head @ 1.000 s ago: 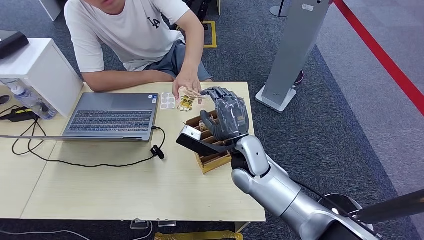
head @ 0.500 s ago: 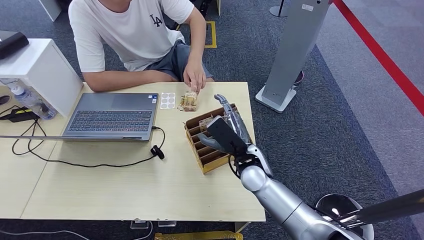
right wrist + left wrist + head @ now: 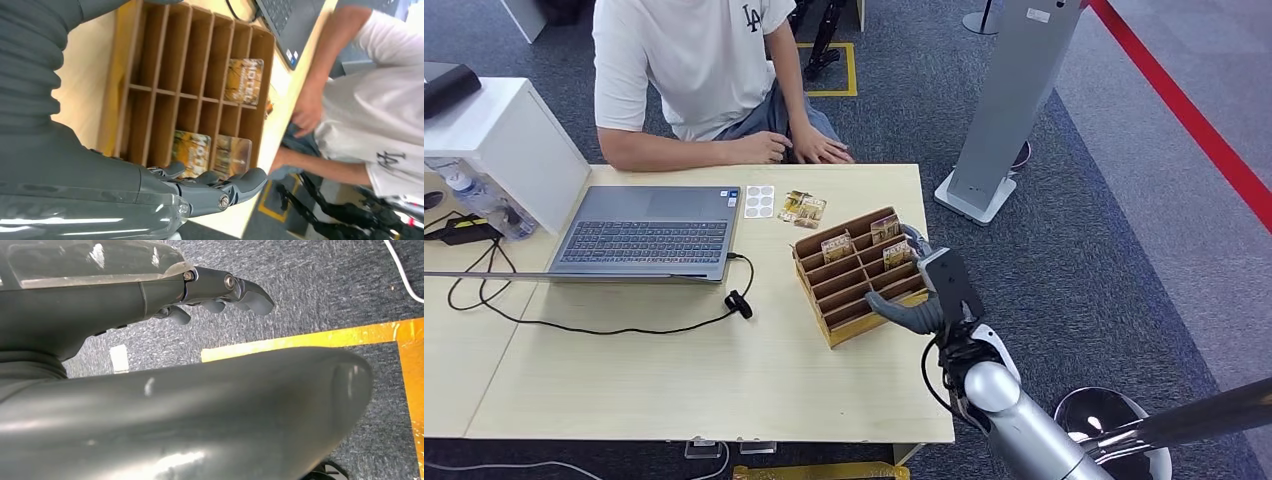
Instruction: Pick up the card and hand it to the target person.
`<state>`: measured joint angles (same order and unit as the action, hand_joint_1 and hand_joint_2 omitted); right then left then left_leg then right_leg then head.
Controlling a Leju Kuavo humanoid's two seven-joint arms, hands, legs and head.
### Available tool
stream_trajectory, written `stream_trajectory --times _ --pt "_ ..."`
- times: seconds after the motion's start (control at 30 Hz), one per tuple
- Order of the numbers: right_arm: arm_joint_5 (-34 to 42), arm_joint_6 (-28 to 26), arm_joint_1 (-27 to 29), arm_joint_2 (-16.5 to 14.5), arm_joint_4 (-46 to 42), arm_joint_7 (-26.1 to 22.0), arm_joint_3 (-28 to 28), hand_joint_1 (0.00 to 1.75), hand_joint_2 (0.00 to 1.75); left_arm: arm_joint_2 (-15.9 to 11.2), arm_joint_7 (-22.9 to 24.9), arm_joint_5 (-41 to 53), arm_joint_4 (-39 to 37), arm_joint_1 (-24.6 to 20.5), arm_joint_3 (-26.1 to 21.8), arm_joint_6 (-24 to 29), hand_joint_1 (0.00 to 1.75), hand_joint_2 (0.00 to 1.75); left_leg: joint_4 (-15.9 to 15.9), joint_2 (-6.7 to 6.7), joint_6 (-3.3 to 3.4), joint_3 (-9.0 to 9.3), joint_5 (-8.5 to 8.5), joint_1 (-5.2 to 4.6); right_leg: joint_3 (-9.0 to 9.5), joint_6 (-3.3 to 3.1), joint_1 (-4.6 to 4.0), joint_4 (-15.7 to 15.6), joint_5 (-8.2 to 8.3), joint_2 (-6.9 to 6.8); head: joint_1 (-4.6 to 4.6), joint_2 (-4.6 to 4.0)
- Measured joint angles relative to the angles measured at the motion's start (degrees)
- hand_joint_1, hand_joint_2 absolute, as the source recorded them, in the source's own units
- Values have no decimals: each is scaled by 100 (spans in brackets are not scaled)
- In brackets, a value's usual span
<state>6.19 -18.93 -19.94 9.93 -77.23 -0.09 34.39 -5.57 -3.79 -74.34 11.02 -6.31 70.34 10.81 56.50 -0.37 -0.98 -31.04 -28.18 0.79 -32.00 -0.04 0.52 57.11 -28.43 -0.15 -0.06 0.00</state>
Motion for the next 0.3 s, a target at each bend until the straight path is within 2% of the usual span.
stream_trajectory --times 0.17,0.3 --pt "571 561 382 242 -389 184 -172 0 175 -16 7 17 0 0 0 3 0 0 0 0 1 -1 -1 0 0 0 0 0 0 0 4 0" --pt "841 774 598 355 -543 172 -273 0 175 -33 24 55 0 -1 0 2 0 0 0 0 1 -1 -1 0 1 0 0 0 0 0 3 0"
